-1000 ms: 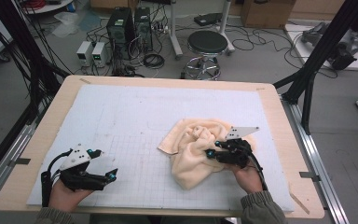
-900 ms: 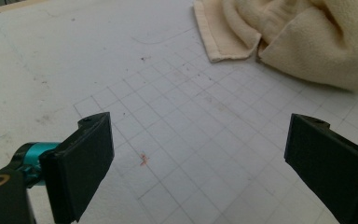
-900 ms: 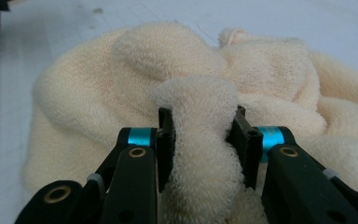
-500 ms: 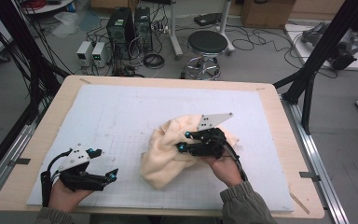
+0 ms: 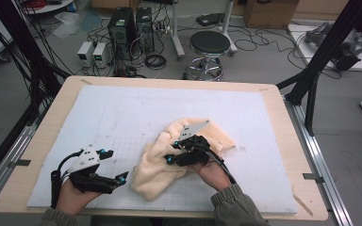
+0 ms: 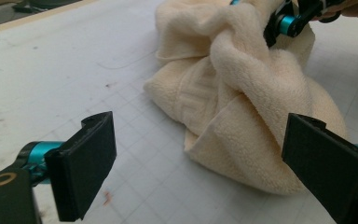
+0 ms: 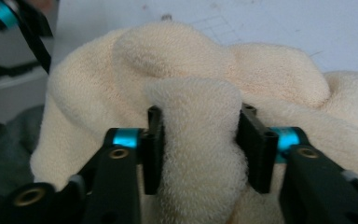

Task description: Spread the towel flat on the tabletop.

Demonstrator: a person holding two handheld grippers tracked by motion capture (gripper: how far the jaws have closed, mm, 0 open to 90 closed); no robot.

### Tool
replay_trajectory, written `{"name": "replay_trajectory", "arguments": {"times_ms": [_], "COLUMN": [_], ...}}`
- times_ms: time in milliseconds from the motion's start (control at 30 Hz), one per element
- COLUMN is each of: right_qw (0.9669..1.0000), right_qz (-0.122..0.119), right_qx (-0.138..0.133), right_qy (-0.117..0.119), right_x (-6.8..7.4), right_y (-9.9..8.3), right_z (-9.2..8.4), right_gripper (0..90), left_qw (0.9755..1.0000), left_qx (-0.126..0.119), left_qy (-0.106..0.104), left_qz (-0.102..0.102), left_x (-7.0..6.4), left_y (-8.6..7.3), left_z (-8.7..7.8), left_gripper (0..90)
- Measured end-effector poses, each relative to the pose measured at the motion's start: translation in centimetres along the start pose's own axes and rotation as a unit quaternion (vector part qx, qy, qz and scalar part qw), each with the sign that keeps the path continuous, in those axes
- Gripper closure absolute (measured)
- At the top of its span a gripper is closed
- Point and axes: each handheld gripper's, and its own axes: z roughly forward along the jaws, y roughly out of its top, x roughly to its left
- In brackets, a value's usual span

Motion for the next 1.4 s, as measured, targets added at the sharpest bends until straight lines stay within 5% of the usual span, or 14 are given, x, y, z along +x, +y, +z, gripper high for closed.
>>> {"name": "replay_trajectory", "arguments": {"times_ms": [233,433,567,600,767,900,1100,1233,1400], "right_qw": [0.9978,0.9968,0.9969,0.997,0.9954,0.9953,0.9966,0.9983,0.998], "right_qz": [-0.026,-0.003,0.013,0.012,-0.009,-0.01,-0.026,-0.029,-0.061], "right_qx": [-0.049,-0.047,-0.027,-0.014,0.053,0.063,0.059,0.04,0.007], "right_qy": [-0.037,-0.065,-0.073,-0.075,-0.079,-0.072,-0.051,-0.032,-0.012], "right_x": [0.6,0.2,-0.6,-0.8,-1.0,-1.3,-1.4,-0.9,0.6], "right_y": [-0.8,-4.6,-7.0,-7.4,-8.3,-8.4,-8.1,-7.5,-5.6], "right_z": [-4.8,-7.6,-7.3,-7.0,-4.6,-3.6,-3.1,-3.6,-4.8], "right_gripper": [38.3,39.9,41.4,42.1,46.8,57.3,79.2,81.2,81.2], "left_qw": [0.999,0.9978,0.9967,0.995,0.9897,0.9878,0.9913,0.9949,0.9977], "left_qx": [0.016,0.026,0.029,0.036,0.065,0.084,0.07,0.06,0.042], "left_qy": [-0.03,-0.054,-0.072,-0.091,-0.125,-0.129,-0.11,-0.077,-0.05], "left_qz": [0.028,0.027,0.023,0.02,0.022,0.024,0.013,0.026,0.018], "left_x": [-0.9,-0.8,-0.4,-0.1,-0.1,0.0,0.4,0.3,0.4], "left_y": [1.5,2.0,2.0,1.9,1.7,1.6,1.7,1.9,1.8], "left_z": [3.3,5.5,6.1,6.6,8.2,8.8,7.3,4.7,1.4], "left_gripper": [13.7,20.7,31.8,37.5,53.4,70.7,77.5,78.2,78.4]}}
